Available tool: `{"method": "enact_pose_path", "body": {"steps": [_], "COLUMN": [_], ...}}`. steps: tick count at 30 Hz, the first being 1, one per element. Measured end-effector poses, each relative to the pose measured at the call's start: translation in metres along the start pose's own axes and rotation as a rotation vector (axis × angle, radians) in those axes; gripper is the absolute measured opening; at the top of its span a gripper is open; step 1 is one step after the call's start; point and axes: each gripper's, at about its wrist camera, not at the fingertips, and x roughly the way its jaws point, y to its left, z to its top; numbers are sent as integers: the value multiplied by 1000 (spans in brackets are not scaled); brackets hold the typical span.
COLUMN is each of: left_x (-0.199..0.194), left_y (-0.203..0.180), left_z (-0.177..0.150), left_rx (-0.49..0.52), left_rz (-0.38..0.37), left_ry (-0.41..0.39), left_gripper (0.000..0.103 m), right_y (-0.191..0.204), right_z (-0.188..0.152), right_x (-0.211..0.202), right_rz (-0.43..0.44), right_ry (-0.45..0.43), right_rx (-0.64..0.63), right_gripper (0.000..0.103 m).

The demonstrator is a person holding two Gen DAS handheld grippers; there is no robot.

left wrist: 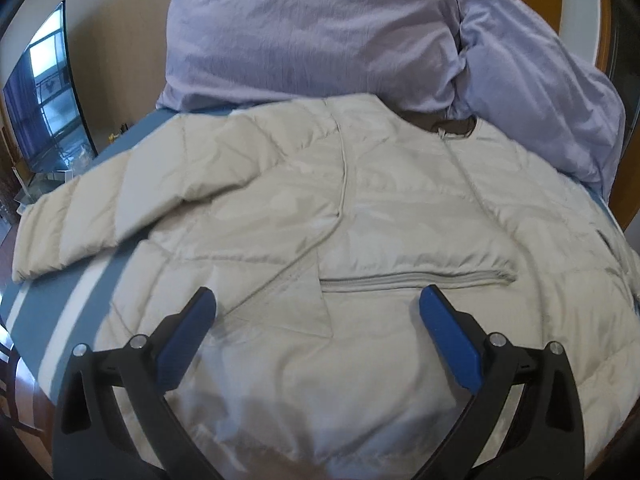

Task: Fold large clothes
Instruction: 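Grasp the jacket sleeve cuff with the right gripper and lift it, then carry the sleeve across the jacket body with the right gripper and release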

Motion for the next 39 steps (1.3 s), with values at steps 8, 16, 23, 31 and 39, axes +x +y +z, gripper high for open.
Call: {"method": "enact_pose_path", "body": {"steps": [8, 16, 23, 31, 39], "left_x": [7, 11, 16, 16, 16], "left_y": [-2, -1, 1, 0, 1], "left_z": [-6, -7, -9, -9, -10], "left_rx": [14, 14, 4, -4, -12], "left_rz": [9, 8, -8, -15, -24], "left_ry": [-9, -4, 9, 13, 15], "left_gripper": [101, 101, 101, 101, 101], "right_y": [-17, -7, 5, 28, 103], "right_z": [-5, -6, -6, 0, 5], "right_x": [38, 43, 38, 13, -30], "right_rz": [-17, -11, 8, -1, 112], "right_ry": [95, 88, 76, 2, -99], "right_rx": [67, 20, -19, -77, -227], "right_gripper": [81, 57, 27, 22, 21]}}
